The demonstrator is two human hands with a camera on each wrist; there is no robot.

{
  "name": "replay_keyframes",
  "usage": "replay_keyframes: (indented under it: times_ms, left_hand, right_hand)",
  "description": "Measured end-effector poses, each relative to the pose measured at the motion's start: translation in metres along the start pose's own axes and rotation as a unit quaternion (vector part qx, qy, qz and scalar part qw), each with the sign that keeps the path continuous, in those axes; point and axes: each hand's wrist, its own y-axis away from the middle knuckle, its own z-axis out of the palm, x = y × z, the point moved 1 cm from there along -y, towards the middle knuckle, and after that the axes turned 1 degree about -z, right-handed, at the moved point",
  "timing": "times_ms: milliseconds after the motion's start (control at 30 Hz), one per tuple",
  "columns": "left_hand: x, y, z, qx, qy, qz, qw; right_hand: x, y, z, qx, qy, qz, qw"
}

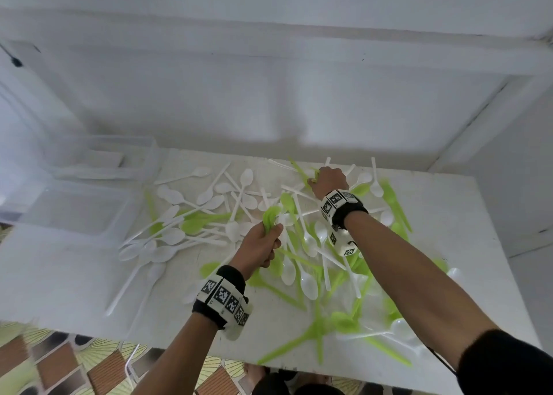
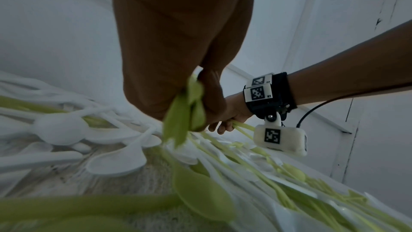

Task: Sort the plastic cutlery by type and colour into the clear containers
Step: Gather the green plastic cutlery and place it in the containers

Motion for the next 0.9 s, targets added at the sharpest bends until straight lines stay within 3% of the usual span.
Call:
replay_keyframes:
  times_ms: [167,367,467,733,800,900]
  left_hand:
    - [-0.003,-0.016,-0.007,0.031,-0.025,0.003,0.999]
    - [0.001,-0.027,-0.007,0.046,0.01,0.019,0.999]
    - [0.004,-0.028,-0.012,0.053,0.0,0.054,0.997]
    - [0.029,-0.018,-0.016,0.101,0.012,0.146,0.984]
    - [0.039,-0.012,-0.009,0.066,-0.03,0.169,0.983]
    - [0.05,-0.002,0.006,-0.062,-0.159,0.166,0.971]
  right_hand:
    - [0.01,0.0,0.012,-0.007,0.0,0.016,1.0]
    - [0.018,0.012,-0.004,-0.022,-0.107,-0.018,0.994]
    - [0.027,0.031,-0.019,-0.031,-0.191,-0.047,0.98]
    - [0.053,0.101,-0.063,0.045,-0.349,-0.1,0.931]
    - [0.051,0.117,-0.069,0.024,-0.346,-0.132,0.929]
    - [0.045,0.131,-0.069,-0.059,-0.338,-0.168,0.924]
